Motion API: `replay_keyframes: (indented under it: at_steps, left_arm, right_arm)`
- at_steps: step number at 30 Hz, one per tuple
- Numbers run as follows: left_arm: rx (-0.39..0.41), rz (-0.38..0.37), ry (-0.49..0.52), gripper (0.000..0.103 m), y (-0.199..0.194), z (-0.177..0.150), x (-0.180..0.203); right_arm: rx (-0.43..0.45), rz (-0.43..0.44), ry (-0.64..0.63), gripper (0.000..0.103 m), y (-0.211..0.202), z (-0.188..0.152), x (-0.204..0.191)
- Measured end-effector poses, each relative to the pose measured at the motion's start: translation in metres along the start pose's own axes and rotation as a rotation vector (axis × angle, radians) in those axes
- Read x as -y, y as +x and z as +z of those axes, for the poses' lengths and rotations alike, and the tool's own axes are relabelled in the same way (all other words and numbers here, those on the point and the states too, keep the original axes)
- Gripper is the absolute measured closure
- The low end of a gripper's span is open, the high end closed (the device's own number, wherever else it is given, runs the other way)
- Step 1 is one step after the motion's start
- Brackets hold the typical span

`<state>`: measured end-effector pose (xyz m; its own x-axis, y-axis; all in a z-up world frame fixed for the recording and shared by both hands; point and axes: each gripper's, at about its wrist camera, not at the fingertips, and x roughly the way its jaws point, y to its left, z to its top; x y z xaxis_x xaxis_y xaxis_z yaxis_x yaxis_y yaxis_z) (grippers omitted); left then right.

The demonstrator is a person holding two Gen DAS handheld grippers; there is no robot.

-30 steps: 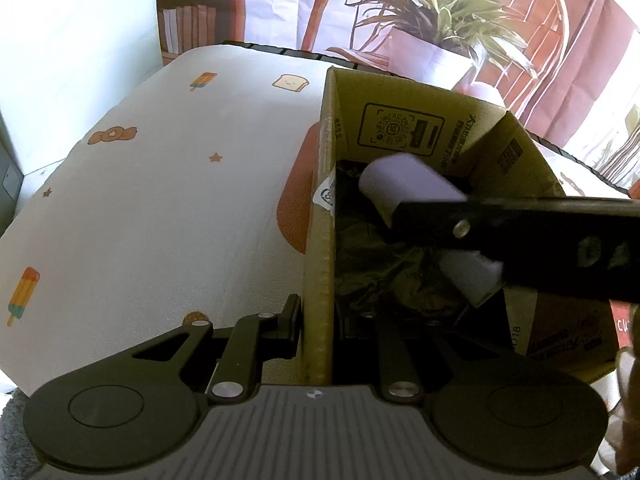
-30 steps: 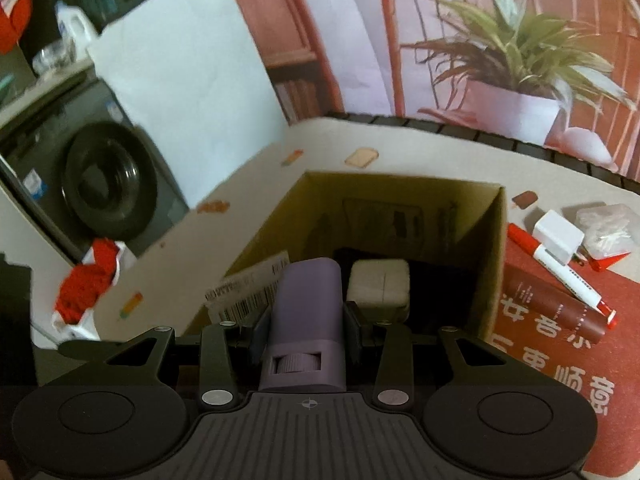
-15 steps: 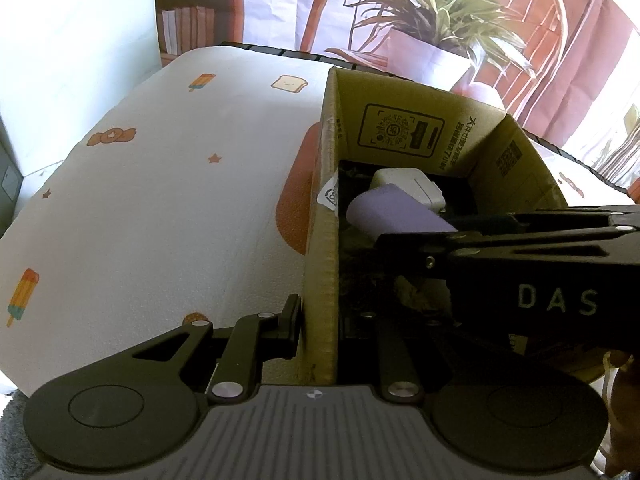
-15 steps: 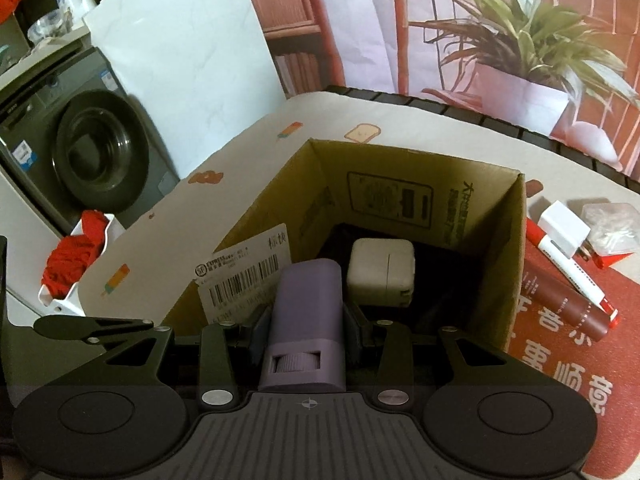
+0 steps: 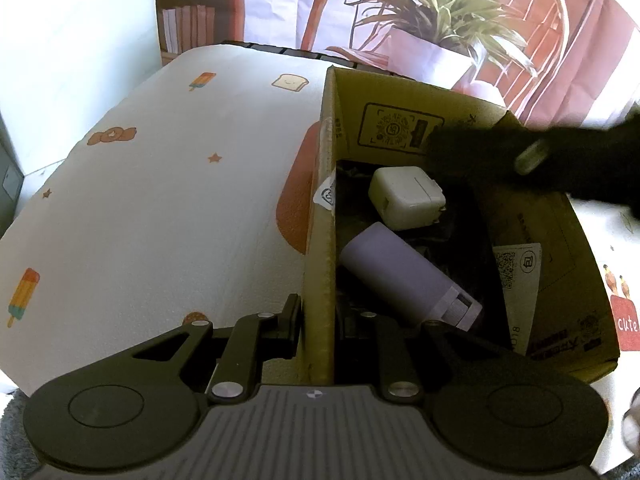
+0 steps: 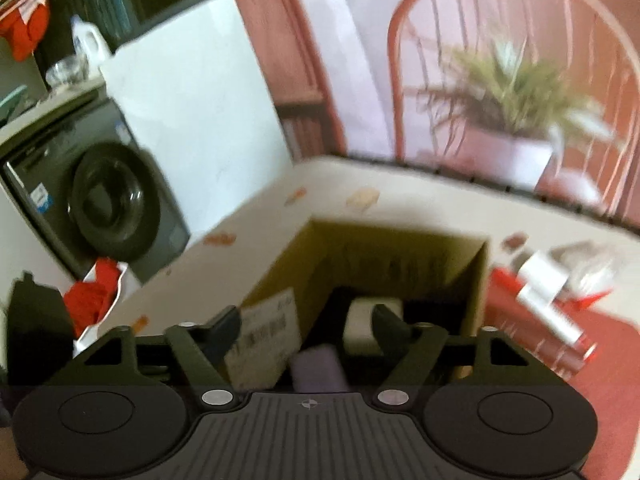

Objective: Organize rigid objects
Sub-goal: 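Lower the lavender bottle into the box and open the right gripper, then move the right tool back toward the brown cylinder and markers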

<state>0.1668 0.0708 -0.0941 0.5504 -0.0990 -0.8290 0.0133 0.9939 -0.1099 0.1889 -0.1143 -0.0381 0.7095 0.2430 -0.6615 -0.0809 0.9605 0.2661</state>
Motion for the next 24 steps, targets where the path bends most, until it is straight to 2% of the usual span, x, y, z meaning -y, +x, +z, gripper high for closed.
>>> replay_keyframes:
  at_steps: [1, 4, 7, 10, 17, 20, 24]
  left_arm:
    - [0.0, 0.0, 0.0, 0.084, 0.0, 0.0, 0.0]
    - [0.0, -0.002, -0.001, 0.084, 0.0, 0.0, 0.0]
    - [0.001, -0.003, -0.002, 0.084, 0.0, -0.001, -0.001]
    - [0.002, -0.001, -0.001, 0.084, 0.0, -0.001, -0.001]
    - [0.002, 0.002, 0.002, 0.084, 0.0, -0.002, -0.001]
    - [0.002, 0.002, 0.002, 0.084, 0.0, -0.002, -0.001]
    - [0.002, 0.002, 0.001, 0.084, 0.0, -0.002, -0.001]
  right_arm:
    - [0.033, -0.005, -0.003, 0.015, -0.007, 0.002, 0.001]
    - [0.144, -0.046, -0.004, 0.0, -0.032, 0.004, 0.01]
    - [0.233, -0.126, 0.012, 0.0, -0.055, 0.004, 0.026]
    - [0.278, -0.208, 0.049, 0.0, -0.07, 0.0, 0.049]
    - [0.258, -0.395, 0.185, 0.0, -0.081, -0.023, 0.111]
    - [0.239, -0.438, 0.205, 0.0, -0.08, -0.036, 0.129]
    - [0.202, -0.463, 0.171, 0.001, -0.072, -0.053, 0.143]
